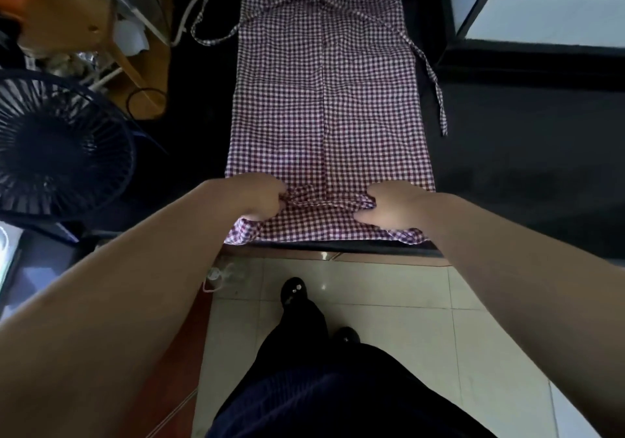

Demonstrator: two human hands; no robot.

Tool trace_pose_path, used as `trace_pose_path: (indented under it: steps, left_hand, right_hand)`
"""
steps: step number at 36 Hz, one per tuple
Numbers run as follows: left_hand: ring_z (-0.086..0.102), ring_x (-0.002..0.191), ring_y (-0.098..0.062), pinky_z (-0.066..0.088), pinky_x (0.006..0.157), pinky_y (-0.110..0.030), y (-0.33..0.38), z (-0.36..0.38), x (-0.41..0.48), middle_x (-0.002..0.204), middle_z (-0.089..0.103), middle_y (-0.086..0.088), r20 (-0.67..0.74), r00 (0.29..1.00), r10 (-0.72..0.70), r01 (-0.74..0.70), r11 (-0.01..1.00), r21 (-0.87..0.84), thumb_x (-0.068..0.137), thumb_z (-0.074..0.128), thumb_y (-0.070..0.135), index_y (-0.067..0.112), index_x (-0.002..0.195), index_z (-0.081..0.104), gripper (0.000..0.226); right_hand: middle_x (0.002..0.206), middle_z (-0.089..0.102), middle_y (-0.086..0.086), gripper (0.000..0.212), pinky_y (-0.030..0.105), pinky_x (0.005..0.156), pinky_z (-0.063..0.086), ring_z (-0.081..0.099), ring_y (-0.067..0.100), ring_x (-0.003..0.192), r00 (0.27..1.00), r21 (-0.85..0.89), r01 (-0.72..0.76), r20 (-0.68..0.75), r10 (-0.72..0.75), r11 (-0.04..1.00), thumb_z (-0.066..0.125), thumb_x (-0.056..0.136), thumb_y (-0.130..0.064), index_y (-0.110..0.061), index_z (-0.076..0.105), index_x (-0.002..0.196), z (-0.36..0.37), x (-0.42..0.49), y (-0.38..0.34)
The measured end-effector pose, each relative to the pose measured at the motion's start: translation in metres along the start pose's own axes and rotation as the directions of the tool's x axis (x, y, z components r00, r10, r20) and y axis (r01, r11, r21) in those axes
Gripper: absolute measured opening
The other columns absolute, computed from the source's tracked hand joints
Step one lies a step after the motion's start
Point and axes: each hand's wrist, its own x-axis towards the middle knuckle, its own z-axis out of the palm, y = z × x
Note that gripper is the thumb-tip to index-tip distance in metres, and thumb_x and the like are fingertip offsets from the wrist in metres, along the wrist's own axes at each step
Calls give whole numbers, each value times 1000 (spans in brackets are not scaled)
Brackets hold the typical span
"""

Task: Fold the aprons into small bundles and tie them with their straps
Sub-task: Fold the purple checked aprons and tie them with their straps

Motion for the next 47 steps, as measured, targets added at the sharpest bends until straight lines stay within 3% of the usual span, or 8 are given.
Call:
trace_pose_path:
  steps: [5, 14, 19, 23, 28, 33, 39, 47]
  left_hand:
    - [51, 110, -18, 41, 87, -26, 2, -1, -2, 135, 50, -3, -6, 991, 133, -133, 990, -46, 91, 61, 40, 17, 137, 40, 55]
    - [49, 105, -19, 38, 94, -29, 18, 3, 6, 120, 54, -4, 38, 988, 151, -144, 980, -141, 105, 30, 24, 11, 119, 54, 30]
    - [46, 95, -14, 38, 95, -31, 22, -3, 13, 106, 54, 1, 0, 984, 178, -178, 984, 16, 104, 27, 41, 20, 102, 52, 33]
    - [49, 116, -21, 33, 105, -40, 28, -7, 14, 127, 56, -2, 15, 984, 180, -179, 957, 228, 103, 22, 48, 22, 118, 55, 45]
    - [52, 112, -25, 42, 89, -42, 28, -15, 16, 120, 55, -4, -184, 960, 208, -93, 865, 492, 88, 47, 65, 18, 122, 52, 58]
    - [51, 109, -20, 47, 89, -36, 3, -14, 1, 128, 53, -1, -95, 994, 61, -51, 993, 104, 83, 66, 43, 21, 126, 50, 51]
    - [48, 118, -17, 41, 89, -25, -22, -16, -17, 138, 48, -2, -90, 994, -63, 31, 946, -322, 85, 66, 17, 19, 136, 51, 53]
    - [62, 101, -13, 50, 90, -32, -53, 25, -34, 113, 62, 4, -148, 968, -203, -9, 562, -827, 75, 81, 32, 26, 118, 55, 51]
  right_hand:
    - [137, 49, 4, 78, 29, 89, 42, 51, 19, 111, 997, 26, 79, -12, -78, 997, 74, 78, -40, -18, 33, 140, -5, -6, -1]
    - [113, 61, 3, 31, 26, 74, 41, 51, 15, 85, 990, -134, 108, -78, -119, 985, 51, 94, -33, -17, 51, 121, -2, -4, -9]
    - [109, 55, -6, 56, 32, 89, 47, 55, 18, 100, 997, -113, 71, -23, -74, 991, 54, 86, -61, -18, 49, 123, -3, -4, -13]
    - [75, 47, -7, 33, 29, 74, 40, 52, 16, 81, 997, -151, 30, -62, -40, 988, 31, 102, -42, -16, 51, 95, -1, 6, -15]
    - [87, 53, -2, 43, 30, 78, 43, 53, 17, 86, 999, -193, -20, -35, 13, 981, 32, 101, -44, -10, 56, 115, -5, 11, -15]
    - [90, 58, -1, 40, 33, 77, 43, 57, 20, 89, 981, -374, -66, -195, -9, 925, 43, 96, -50, -15, 55, 111, -7, 8, -23]
    - [102, 61, -2, 27, 32, 77, 49, 57, 18, 89, 960, -284, 74, -238, -145, 956, 47, 94, -8, -20, 58, 115, 5, 3, -40]
    - [89, 55, -4, 24, 29, 72, 46, 53, 13, 81, 973, -43, 150, -168, -155, 988, 51, 93, -41, -18, 52, 99, 23, 9, -38]
